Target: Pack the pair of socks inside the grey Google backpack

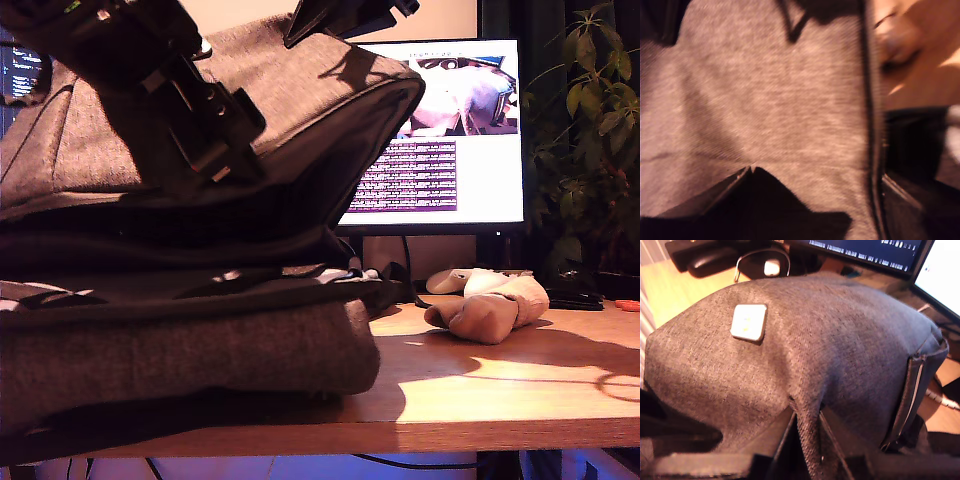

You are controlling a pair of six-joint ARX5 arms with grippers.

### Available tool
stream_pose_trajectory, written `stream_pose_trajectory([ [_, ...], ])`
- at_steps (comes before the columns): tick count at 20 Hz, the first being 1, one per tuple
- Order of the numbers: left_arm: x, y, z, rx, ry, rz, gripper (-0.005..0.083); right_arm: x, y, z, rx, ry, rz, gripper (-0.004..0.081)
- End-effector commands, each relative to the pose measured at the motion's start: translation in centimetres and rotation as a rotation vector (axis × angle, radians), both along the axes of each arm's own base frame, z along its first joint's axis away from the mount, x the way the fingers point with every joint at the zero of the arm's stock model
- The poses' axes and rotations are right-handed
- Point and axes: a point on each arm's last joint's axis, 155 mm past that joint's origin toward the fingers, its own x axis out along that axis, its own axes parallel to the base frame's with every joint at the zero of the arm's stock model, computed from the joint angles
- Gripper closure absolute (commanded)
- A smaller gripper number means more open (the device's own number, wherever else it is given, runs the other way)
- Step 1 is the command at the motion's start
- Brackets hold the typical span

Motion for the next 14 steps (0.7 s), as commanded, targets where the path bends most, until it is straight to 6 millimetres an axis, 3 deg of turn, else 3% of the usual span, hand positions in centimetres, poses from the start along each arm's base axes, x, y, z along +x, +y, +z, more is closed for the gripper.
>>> stream_pose_trajectory([
  [1, 1.4, 1.2, 1.9, 0.027, -0.059, 0.074, 0.0264, -0.3, 0.5, 4.1, 0.063, -0.08, 0.021, 0.0782],
  [2, 1.5, 1.1, 2.6, 0.057, -0.079, 0.072, 0.0387, -0.3, 0.5, 4.1, 0.063, -0.081, 0.021, 0.0782],
  [4, 1.5, 0.5, 3.8, 0.063, -0.101, 0.055, 0.0711, -0.3, 0.5, 4.1, 0.062, -0.08, 0.019, 0.0782],
  [5, 1.4, 0.1, 4.5, 0.097, -0.12, 0.038, 0.0797, -0.3, 0.5, 4.1, 0.06, -0.079, 0.017, 0.0781],
  [8, 1.4, -0.2, 6.6, 0.099, -0.137, 0.045, 0.0798, -0.3, 0.4, 3.8, 0.053, -0.072, 0.015, 0.0723],
  [11, 1.2, 0.0, 7.0, 0.129, -0.111, 0.04, 0.0798, -0.5, 0.3, 3.4, 0.041, -0.058, 0.016, 0.0533],
  [14, 1.1, 0.3, 6.1, 0.169, -0.087, 0.037, 0.0798, -0.6, 0.2, 3.1, 0.032, -0.048, 0.017, 0.031],
])
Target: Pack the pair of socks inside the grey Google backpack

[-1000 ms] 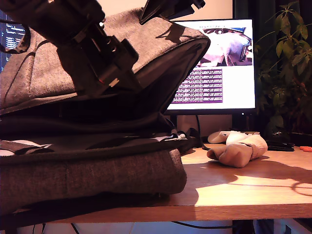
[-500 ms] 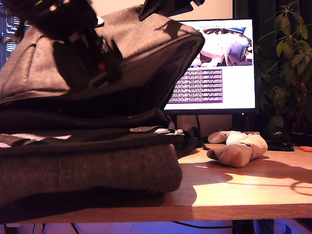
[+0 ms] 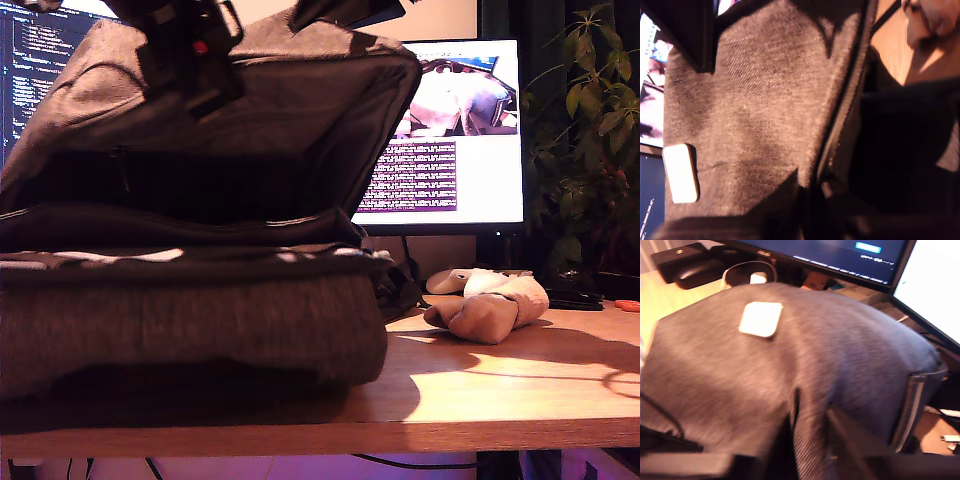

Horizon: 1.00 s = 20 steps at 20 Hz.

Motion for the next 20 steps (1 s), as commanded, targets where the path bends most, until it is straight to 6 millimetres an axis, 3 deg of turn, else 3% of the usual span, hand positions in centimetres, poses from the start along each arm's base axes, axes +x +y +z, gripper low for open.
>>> stream_pose_trajectory([
  [1, 0.5, 0.4, 2.3, -0.066, -0.03, 0.028, 0.0798, -1.2, 0.6, 1.6, 0.022, -0.024, 0.038, 0.0291],
  [7, 0.4, 0.4, 2.0, -0.076, -0.015, 0.028, 0.0798, -2.7, -0.5, 0.1, -0.028, 0.057, 0.042, 0.029],
  [11, 0.2, 0.6, 2.4, -0.082, -0.016, 0.022, 0.0798, -3.7, -2.9, 1.8, -0.026, 0.056, 0.006, 0.0291],
  [14, -0.2, 1.2, 3.0, -0.087, -0.019, 0.021, 0.0798, -2.7, -7.4, 2.4, -0.057, 0.052, -0.136, 0.0291],
  [17, -0.7, 1.9, 4.3, -0.118, -0.036, 0.017, 0.0798, -1.2, -12.0, 0.7, -0.1, 0.134, -0.288, 0.0291],
  [20, -1.2, 2.3, 5.8, -0.161, -0.057, 0.003, 0.0798, 1.5, -16.9, -0.7, -0.051, 0.251, -0.579, 0.0291],
])
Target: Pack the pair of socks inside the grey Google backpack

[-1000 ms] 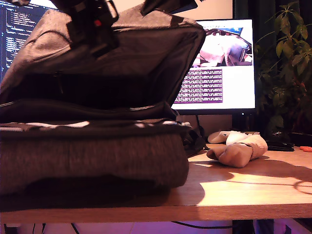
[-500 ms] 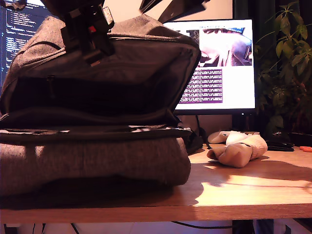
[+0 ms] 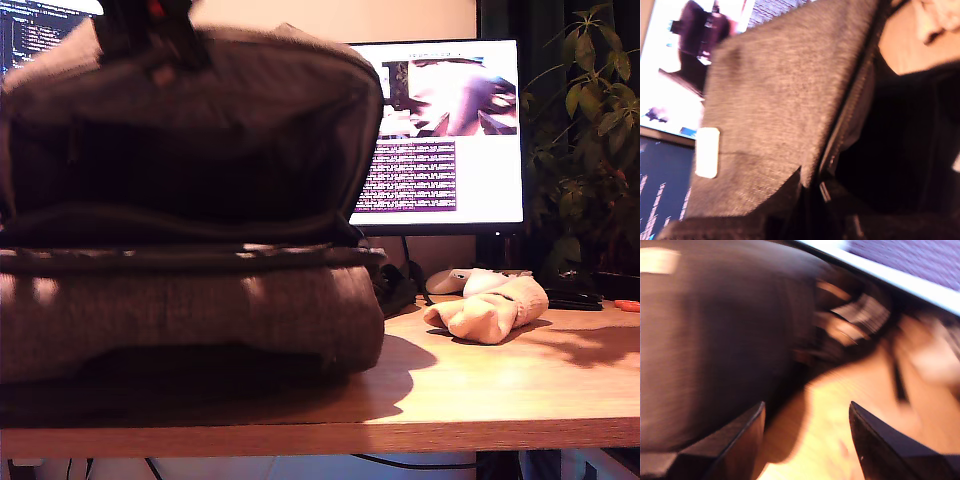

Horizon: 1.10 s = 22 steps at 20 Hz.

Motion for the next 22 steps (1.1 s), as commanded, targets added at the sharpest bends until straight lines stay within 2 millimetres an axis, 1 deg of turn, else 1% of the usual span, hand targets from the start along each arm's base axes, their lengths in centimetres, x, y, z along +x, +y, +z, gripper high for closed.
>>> stream_pose_trajectory([
  [1, -0.1, 0.2, 3.5, -0.103, -0.051, -0.002, 0.0798, 1.3, -2.1, -2.2, 0.013, 0.084, -0.143, 0.029],
  [3, -0.3, 0.1, 3.9, -0.115, -0.054, -0.016, 0.0798, 2.6, -4.1, -5.0, -0.028, 0.158, -0.243, 0.029],
  [5, -0.3, 0.0, 3.9, -0.116, -0.052, -0.025, 0.0798, 4.0, -5.0, -7.8, -0.001, 0.243, -0.339, 0.029],
  [8, -0.5, -0.4, 3.4, -0.104, -0.037, -0.047, 0.0798, 5.8, -5.3, -11.6, 0.019, 0.335, -0.41, 0.0282],
  [11, -0.6, -0.4, 3.2, -0.096, -0.029, -0.053, 0.0798, 7.7, -4.9, -14.2, 0.02, 0.366, -0.428, 0.0251],
  [14, -0.7, -0.5, 3.0, -0.092, -0.023, -0.059, 0.0798, 9.5, -4.5, -15.4, 0.031, 0.389, -0.454, 0.0223],
  [15, -0.7, -0.5, 2.9, -0.088, -0.019, -0.063, 0.0798, 10.2, -4.7, -15.8, 0.036, 0.398, -0.468, 0.0222],
  [18, -0.8, -0.6, 2.7, -0.093, -0.011, -0.065, 0.0798, 11.7, -5.8, -17.1, 0.035, 0.436, -0.52, 0.0221],
  [20, -0.8, -0.6, 2.7, -0.093, -0.009, -0.066, 0.0798, 12.7, -7.2, -17.8, 0.011, 0.432, -0.576, 0.0217],
  [22, -0.8, -0.6, 2.6, -0.091, -0.006, -0.065, 0.0798, 13.4, -8.3, -18.1, -0.005, 0.424, -0.592, 0.0217],
])
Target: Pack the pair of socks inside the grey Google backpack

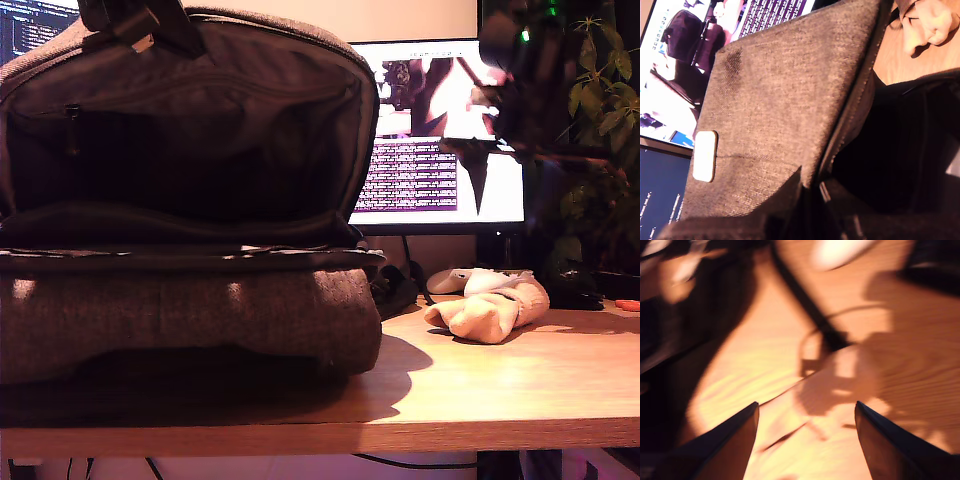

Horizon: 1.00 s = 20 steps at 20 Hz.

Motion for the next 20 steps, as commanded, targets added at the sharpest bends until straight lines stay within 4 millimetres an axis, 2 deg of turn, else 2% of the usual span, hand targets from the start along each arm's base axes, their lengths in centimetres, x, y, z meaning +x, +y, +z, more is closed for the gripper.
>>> stream_pose_trajectory([
  [1, 0.0, -0.1, 2.9, -0.08, -0.039, 0.0, 0.0798, 0.6, -1.0, -0.7, -0.025, 0.004, 0.009, 0.0217],
  [7, -0.2, -0.5, 2.6, -0.076, -0.027, -0.023, 0.0798, 1.0, -1.9, -2.4, -0.006, 0.035, 0.07, 0.0217],
  [12, -0.2, -0.5, 2.6, -0.076, -0.025, -0.027, 0.0798, 1.3, -1.3, -5.0, 0.015, 0.075, 0.099, 0.0218],
  [20, -0.2, -0.5, 2.5, -0.074, -0.024, -0.025, 0.0798, 1.6, -1.2, -7.5, 0.0, 0.107, 0.128, 0.0226],
])
